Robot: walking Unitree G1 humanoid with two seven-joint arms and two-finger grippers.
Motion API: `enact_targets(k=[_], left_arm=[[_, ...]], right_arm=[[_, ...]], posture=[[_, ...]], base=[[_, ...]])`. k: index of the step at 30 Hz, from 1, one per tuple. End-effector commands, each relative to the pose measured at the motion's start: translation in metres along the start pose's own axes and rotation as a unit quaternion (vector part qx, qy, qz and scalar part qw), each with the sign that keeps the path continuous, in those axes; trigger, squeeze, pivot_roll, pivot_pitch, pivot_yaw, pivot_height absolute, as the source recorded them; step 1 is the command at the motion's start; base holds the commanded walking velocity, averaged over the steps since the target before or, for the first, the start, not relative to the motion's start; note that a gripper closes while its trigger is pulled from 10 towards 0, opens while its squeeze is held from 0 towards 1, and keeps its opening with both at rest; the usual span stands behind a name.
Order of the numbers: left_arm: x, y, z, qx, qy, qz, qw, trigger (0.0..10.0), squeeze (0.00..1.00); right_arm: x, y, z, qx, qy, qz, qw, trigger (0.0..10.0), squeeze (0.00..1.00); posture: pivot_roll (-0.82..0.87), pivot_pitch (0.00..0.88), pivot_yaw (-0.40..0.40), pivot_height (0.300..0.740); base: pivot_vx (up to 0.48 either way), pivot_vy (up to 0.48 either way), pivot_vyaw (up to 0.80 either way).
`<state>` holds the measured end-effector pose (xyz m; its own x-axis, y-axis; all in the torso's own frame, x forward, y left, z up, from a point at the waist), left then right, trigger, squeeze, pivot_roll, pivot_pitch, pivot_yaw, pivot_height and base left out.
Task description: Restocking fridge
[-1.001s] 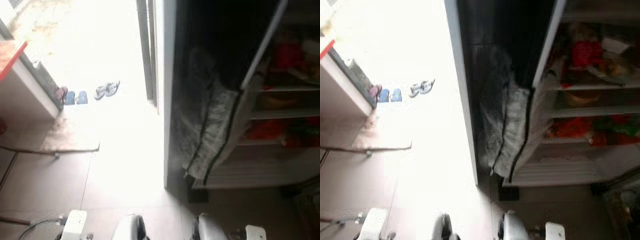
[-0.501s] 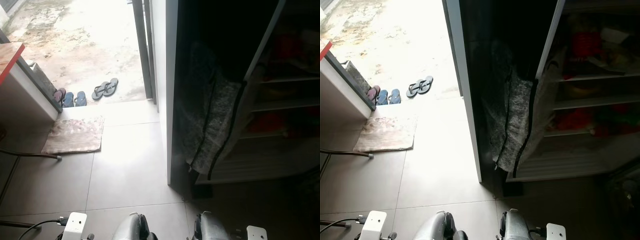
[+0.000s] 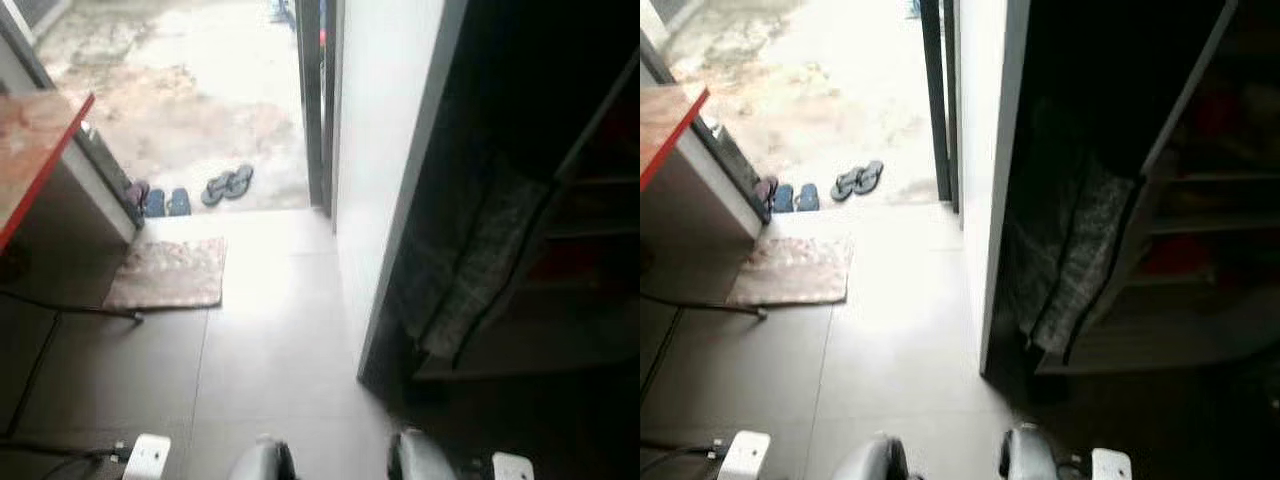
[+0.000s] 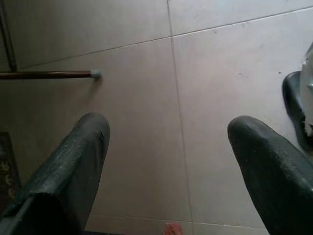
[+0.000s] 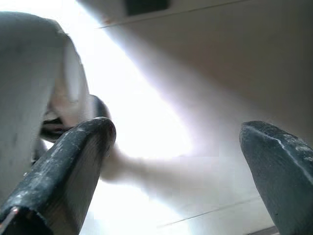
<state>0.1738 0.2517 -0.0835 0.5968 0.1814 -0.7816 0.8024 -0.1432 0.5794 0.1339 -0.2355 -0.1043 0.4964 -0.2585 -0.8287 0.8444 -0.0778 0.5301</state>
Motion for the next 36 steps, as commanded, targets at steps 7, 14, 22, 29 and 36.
enact_targets(k=[7, 14, 22, 29, 36], left_arm=[[-0.0032, -0.0143, -0.0038, 0.011, 0.000, -0.025, 1.000, 10.0, 0.00], [-0.0035, -0.0159, -0.0035, 0.009, 0.000, -0.028, 1.000, 10.0, 0.00], [-0.0037, -0.0175, -0.0004, 0.008, -0.005, -0.030, 1.000, 10.0, 0.00], [-0.0043, -0.0198, 0.0016, 0.007, -0.008, -0.033, 0.999, 10.0, 0.00], [-0.0049, -0.0221, 0.0027, 0.007, -0.010, -0.035, 0.999, 10.0, 0.00]], right_arm=[[-0.0021, -0.0110, 0.0000, 0.005, -0.002, -0.019, 1.000, 10.0, 0.00], [-0.0021, -0.0118, 0.0000, 0.006, -0.003, -0.025, 1.000, 10.0, 0.00], [-0.0019, -0.0104, 0.0000, 0.004, 0.003, -0.019, 1.000, 10.0, 0.00], [-0.0020, -0.0099, 0.0003, 0.005, 0.003, -0.015, 1.000, 10.0, 0.00], [-0.0021, -0.0096, -0.0002, 0.008, 0.010, -0.012, 1.000, 10.0, 0.00]], posture=[[-0.06, 0.162, 0.086, 0.650], [-0.05, 0.167, 0.086, 0.650], [-0.05, 0.163, 0.083, 0.650], [-0.05, 0.154, 0.084, 0.650], [-0.05, 0.145, 0.082, 0.678]], base=[[0.000, 0.073, 0.00], [0.000, 0.000, -0.54], [0.000, 0.000, -0.27], [0.000, 0.000, 0.00], [0.000, 0.000, 0.00]])
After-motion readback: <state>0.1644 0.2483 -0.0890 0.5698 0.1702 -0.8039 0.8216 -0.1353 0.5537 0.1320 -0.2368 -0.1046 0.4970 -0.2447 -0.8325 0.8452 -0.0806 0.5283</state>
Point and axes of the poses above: a point about 5 cm out from each wrist's last joint towards the gripper, its own x axis pointing out of the wrist towards the gripper, its own y axis along the axis of the wrist's last joint, z = x × y, the point moved 1 cm from there along x, pointing out of the wrist towards the gripper, and after that the axes turned 3 degrees about -x, right-handed, at the moved point
